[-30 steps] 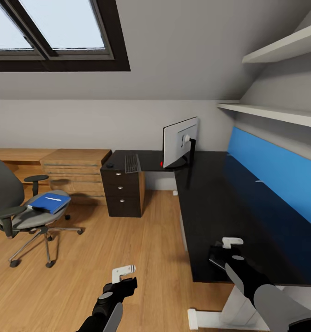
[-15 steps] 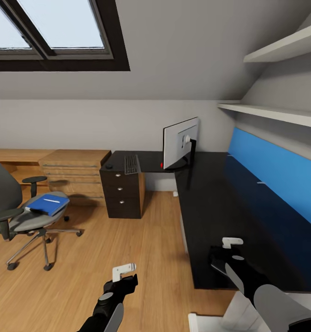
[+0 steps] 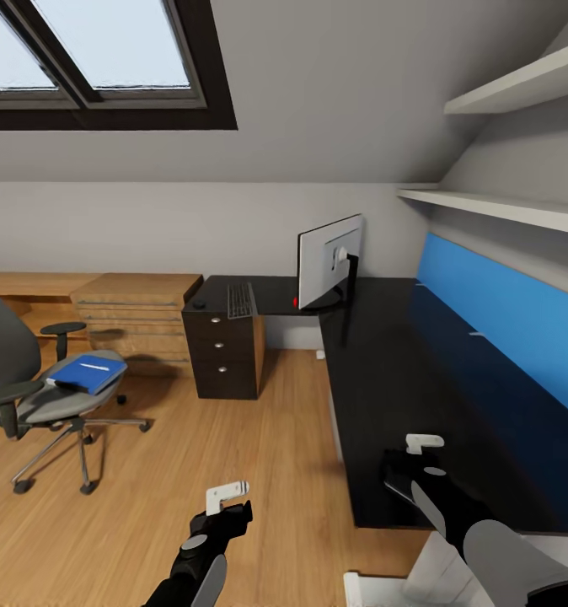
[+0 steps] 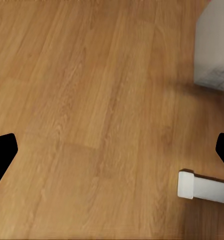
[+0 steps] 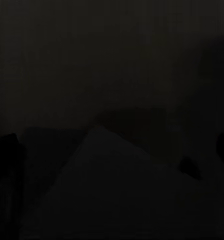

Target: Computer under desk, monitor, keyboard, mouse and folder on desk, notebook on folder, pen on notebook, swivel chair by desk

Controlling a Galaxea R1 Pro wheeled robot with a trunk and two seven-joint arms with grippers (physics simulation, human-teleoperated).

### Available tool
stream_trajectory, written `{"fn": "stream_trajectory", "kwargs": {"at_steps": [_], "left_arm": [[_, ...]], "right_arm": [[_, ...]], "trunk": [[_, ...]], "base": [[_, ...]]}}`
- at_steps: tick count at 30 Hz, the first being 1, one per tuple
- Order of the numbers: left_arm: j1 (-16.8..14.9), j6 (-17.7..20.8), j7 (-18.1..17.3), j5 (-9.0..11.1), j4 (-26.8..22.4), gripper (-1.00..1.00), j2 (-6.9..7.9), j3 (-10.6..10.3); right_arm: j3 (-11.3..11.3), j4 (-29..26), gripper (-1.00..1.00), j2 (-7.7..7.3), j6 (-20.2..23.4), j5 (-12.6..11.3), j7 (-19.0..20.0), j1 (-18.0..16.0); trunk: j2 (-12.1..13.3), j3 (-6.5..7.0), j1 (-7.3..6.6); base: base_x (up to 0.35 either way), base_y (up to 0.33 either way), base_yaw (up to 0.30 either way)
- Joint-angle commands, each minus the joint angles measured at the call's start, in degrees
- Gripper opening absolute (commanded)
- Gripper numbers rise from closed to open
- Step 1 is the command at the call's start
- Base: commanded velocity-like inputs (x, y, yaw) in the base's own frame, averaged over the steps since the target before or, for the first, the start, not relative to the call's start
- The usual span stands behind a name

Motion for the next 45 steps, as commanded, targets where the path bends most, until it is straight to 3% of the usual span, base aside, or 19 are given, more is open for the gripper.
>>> {"fn": "stream_trajectory", "kwargs": {"at_steps": [1, 38, 45], "left_arm": [[0.0, 0.1, 0.5, 0.5, -0.1, 1.0, 0.02, -0.1], [0.0, -0.2, 0.5, 0.5, 1.0, 1.0, 0.02, -1.0], [0.0, -0.3, 0.5, 0.5, 1.0, 1.0, 0.02, -1.0]], "right_arm": [[0.6, 1.2, 1.0, -0.07, 0.7, -0.5, -0.4, 0.0], [0.5, 1.2, 1.0, -0.07, 0.5, -0.5, -0.4, 0.0], [0.5, 1.0, 1.0, -0.13, 0.4, -0.6, -0.4, 0.1]], "trunk": [[0.0, -0.08, -0.01], [0.0, -0.08, -0.01], [2.8, 1.18, -1.54]], "base": [[-0.135, -0.039, 0.0], [-0.052, -0.034, 0.0], [0.0, 0.0, 0.0]]}}
